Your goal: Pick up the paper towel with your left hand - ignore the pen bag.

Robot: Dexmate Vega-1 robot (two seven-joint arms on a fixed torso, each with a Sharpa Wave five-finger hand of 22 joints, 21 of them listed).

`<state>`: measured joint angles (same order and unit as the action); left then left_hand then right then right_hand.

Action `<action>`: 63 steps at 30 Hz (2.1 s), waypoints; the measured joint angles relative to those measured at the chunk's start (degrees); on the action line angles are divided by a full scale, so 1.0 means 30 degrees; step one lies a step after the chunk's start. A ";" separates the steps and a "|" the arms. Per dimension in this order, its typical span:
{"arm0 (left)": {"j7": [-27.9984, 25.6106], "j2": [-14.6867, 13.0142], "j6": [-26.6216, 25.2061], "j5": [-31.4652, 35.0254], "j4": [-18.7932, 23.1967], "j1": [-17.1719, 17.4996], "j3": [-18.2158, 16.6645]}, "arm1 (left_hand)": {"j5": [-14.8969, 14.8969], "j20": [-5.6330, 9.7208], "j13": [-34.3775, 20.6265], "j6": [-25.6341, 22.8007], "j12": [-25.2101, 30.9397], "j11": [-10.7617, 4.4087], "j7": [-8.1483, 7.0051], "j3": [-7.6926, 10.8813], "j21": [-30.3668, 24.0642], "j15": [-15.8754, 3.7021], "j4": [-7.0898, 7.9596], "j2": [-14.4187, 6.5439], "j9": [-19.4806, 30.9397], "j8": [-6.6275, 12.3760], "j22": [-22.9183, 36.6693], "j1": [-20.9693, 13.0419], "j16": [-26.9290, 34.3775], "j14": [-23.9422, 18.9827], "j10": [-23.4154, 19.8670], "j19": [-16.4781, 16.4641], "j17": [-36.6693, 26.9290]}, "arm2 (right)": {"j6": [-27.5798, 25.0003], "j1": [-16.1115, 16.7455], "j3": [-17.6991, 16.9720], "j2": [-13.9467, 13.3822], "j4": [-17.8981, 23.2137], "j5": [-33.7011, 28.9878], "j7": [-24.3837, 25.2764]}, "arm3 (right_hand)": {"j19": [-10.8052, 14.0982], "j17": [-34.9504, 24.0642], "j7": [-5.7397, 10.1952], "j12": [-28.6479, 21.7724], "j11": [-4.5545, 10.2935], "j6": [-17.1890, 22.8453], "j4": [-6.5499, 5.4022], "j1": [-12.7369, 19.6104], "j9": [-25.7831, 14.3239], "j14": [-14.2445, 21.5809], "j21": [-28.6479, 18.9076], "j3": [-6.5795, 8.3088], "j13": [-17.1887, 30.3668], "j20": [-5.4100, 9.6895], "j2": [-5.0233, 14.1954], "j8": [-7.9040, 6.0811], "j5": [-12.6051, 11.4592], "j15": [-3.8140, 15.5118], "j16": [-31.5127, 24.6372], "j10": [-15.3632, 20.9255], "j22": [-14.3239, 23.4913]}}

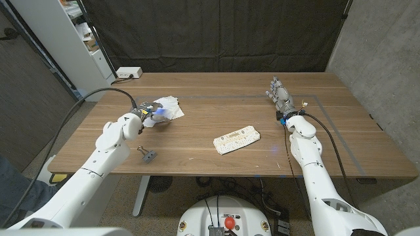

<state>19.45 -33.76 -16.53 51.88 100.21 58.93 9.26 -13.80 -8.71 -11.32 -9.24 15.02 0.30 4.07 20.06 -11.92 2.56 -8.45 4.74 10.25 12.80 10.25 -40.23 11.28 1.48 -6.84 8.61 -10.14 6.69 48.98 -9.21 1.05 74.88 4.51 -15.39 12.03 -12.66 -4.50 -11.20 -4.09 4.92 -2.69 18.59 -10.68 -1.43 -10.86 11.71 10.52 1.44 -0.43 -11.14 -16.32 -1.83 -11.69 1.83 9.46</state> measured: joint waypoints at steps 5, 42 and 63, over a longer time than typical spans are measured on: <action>0.0018 0.0031 -0.0086 -0.0019 -0.0060 0.0044 0.0052 | 0.0000 0.0000 0.0001 -0.0104 0.0000 0.0002 0.0048 -0.0078 0.0000 0.0000 0.0078 0.0000 0.0000 0.0001 0.0000 0.0000 0.0000 0.0000 0.0002 0.0000 -0.0001 | -0.0013 0.0000 -0.0002 0.0005 -0.0083 0.0000 -0.0016 | 0.0000 0.0000 0.0000 0.0000 0.0000 0.0000 0.0000 0.0000 0.0000 0.0000 0.0000 0.0000 0.0000 0.0000 0.0000 0.0000 0.0000 0.0000 0.0000 0.0000 -0.0001; -0.0657 0.0623 -0.0354 -0.0368 -0.1602 -0.0471 0.0829 | 0.0290 0.0430 0.0006 -0.4962 0.0818 -0.1345 -0.0987 0.0168 0.0000 -0.0883 -0.0166 -0.1006 0.0075 0.0753 -0.0001 -0.1974 0.0276 -0.2957 -0.4371 -0.1380 0.0019 | -0.0228 -0.0334 0.0049 0.0022 -0.0665 -0.0296 0.0034 | -0.0142 0.0003 0.0000 0.0000 0.0000 0.0000 0.0054 -0.0001 0.0000 -0.0001 0.0000 -0.0054 0.0000 -0.0142 0.0000 0.0000 0.0000 0.0000 0.0000 0.0000 -0.0001; -0.1130 0.0900 -0.1247 0.0165 -0.1892 -0.0718 0.1263 | 0.1095 0.1334 0.0017 -0.8098 0.1170 -0.3301 -0.3374 0.1208 -0.0204 -0.1638 -0.0513 -0.2426 0.0075 0.1483 0.0000 -0.6065 0.0488 -0.6086 -0.7887 -0.3060 0.0096 | -0.0085 -0.0511 -0.0032 0.0049 -0.1023 -0.0283 0.0032 | -0.0141 0.0004 0.0068 0.0000 0.0000 0.0068 0.0106 -0.0132 0.0000 0.0000 0.0000 -0.0106 0.0000 -0.0140 0.0130 0.0000 0.0000 0.0000 0.0000 0.0000 0.0000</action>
<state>16.06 -31.06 -20.27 52.38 94.53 56.78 13.05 -10.52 -4.71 -11.27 -33.53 18.53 -9.60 -6.05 23.68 -12.53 -2.36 -9.99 -2.54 10.47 17.25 10.25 -58.42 12.74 -16.78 -30.50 -0.57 -9.86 6.43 47.44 -9.31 1.19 71.81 3.66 -15.30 11.60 -12.65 -4.30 -11.20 -4.09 5.12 -2.37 18.20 -10.68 -1.43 -10.86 11.39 10.52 1.02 -0.04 -11.14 -16.32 -1.83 -11.69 1.83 9.46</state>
